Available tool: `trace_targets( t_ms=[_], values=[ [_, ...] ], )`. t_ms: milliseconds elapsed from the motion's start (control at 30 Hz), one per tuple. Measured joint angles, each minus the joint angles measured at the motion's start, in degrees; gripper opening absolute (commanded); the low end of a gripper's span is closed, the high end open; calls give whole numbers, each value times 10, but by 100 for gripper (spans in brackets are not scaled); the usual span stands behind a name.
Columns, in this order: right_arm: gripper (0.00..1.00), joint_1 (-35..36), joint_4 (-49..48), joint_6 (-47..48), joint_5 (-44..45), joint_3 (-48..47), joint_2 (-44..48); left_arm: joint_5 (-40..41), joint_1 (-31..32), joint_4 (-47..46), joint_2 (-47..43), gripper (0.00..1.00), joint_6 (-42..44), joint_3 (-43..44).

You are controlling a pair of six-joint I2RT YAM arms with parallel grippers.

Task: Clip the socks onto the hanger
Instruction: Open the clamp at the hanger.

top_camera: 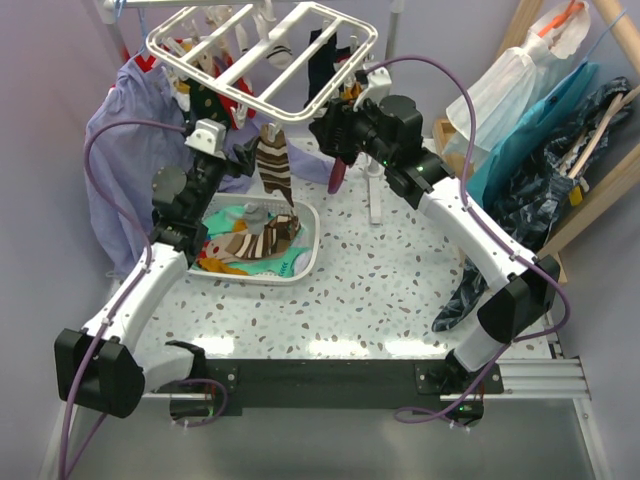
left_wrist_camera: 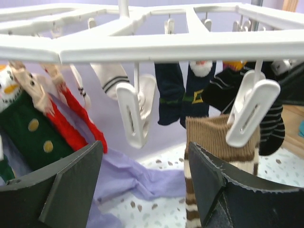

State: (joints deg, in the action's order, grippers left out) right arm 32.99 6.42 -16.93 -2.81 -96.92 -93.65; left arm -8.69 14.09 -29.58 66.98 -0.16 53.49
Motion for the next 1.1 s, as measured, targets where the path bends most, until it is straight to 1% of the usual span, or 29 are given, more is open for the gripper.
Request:
trace_targets(
  t_ms=[67,200,267,300,467,500,567,600,767,867,933,1033,1100],
  values=[
    [68,0,0,0,-5,0,0,-6,-2,-20,14,71,4,10],
    [69,0,0,0,-18,0,0,-16,-3,-45,41,58,9,30],
    [69,-1,0,0,-30,1,0,-18,-3,-60,53,53,11,34],
    [69,-1,0,0,-34,2,0,-19,-3,-64,57,49,12,36],
    [70,-1,-4,5,-81,14,6,-26,-5,-78,85,40,12,50],
    [70,-1,-5,7,-92,19,10,-29,-5,-80,89,35,12,51],
    [70,-1,-5,13,-114,30,19,-32,-5,-86,94,28,11,52],
    [71,-1,-6,16,-129,35,24,-33,-5,-89,96,21,10,52],
    [71,-1,-14,23,-210,53,40,-41,-5,-91,96,5,4,53],
    [71,5,-13,30,-251,66,42,-41,-5,-83,89,0,2,53],
    [71,17,-3,39,-265,76,40,-41,-5,-74,80,0,4,53],
    [71,48,12,57,-265,81,37,-40,-5,-50,57,0,12,53],
    [71,80,13,65,-242,91,37,-37,-4,-32,41,0,16,53]
  ],
)
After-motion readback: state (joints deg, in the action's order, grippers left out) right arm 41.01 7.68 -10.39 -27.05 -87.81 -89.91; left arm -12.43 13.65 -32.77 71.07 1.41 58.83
